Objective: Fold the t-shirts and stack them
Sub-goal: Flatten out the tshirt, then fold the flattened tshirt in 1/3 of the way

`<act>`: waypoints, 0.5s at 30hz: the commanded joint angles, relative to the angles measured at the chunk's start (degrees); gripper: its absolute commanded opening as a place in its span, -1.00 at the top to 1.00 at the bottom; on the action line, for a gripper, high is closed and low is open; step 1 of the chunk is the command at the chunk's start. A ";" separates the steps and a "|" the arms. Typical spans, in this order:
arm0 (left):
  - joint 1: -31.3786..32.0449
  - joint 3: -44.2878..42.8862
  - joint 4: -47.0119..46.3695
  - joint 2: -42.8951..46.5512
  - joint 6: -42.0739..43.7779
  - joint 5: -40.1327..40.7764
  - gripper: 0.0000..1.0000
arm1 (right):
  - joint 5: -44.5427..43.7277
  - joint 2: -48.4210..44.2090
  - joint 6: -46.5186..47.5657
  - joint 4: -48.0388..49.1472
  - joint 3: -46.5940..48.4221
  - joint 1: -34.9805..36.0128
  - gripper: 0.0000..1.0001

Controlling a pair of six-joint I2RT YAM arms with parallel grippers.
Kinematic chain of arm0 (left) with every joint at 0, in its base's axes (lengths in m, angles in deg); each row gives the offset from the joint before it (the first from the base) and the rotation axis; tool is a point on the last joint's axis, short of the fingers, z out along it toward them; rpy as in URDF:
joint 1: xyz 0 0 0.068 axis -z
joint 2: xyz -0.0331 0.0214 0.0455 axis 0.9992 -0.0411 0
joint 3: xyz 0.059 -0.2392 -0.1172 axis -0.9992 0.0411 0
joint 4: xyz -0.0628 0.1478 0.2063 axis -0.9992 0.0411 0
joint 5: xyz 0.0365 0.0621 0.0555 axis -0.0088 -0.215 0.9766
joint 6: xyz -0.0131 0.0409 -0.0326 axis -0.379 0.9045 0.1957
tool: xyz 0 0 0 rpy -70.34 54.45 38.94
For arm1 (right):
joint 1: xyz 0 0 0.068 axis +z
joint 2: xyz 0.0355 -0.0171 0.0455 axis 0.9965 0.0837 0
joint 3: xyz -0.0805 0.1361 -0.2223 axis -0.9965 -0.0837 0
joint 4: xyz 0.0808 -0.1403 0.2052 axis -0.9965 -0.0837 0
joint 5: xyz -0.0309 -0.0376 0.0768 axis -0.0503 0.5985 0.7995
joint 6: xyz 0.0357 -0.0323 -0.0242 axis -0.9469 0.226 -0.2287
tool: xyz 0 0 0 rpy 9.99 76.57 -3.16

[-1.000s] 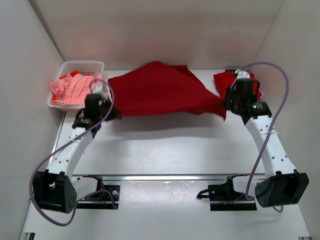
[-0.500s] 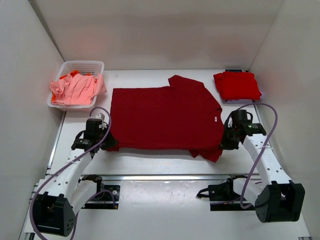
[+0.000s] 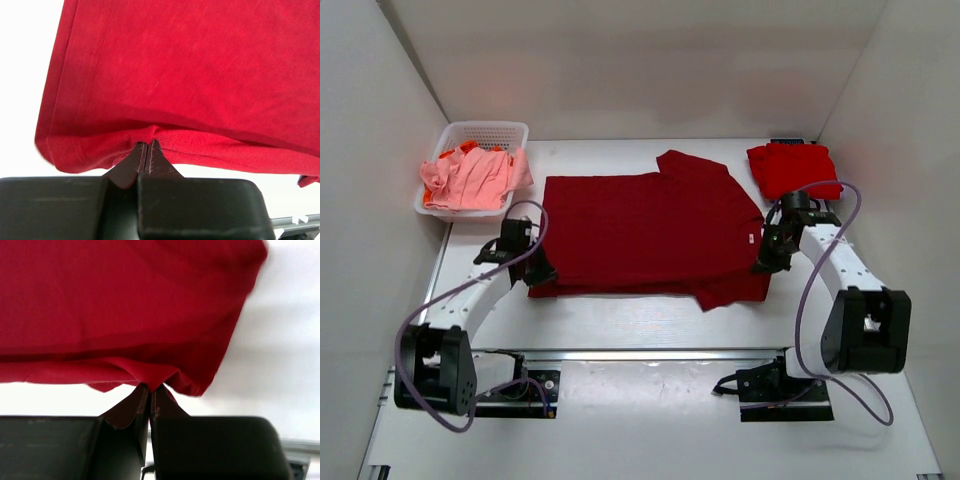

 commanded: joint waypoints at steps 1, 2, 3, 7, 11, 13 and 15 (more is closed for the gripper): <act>-0.63 -6.01 -2.99 -2.97 0.91 2.33 1.00 | -0.28 3.99 1.90 3.23 4.29 -0.67 0.99; -0.55 -7.25 -3.34 -4.72 1.26 2.42 1.00 | -0.37 5.48 2.42 3.92 5.26 -0.85 1.00; -0.63 -7.61 -3.34 -6.39 1.70 2.68 1.00 | -0.19 7.07 2.25 4.19 5.88 -0.77 0.99; -0.81 -12.18 -4.22 -11.49 2.67 2.68 1.00 | -0.20 11.20 3.13 5.07 9.57 -1.21 1.00; -1.16 -15.25 -4.40 -15.46 3.02 2.60 0.95 | -0.81 16.30 3.48 5.76 12.74 -0.77 1.00; -0.81 -15.52 -5.18 -17.48 3.63 2.42 0.95 | -0.72 17.54 3.57 6.38 13.80 -0.85 0.99; -1.25 -15.87 -5.01 -19.14 3.37 2.51 0.96 | -0.63 19.64 3.57 7.00 14.93 -0.68 1.00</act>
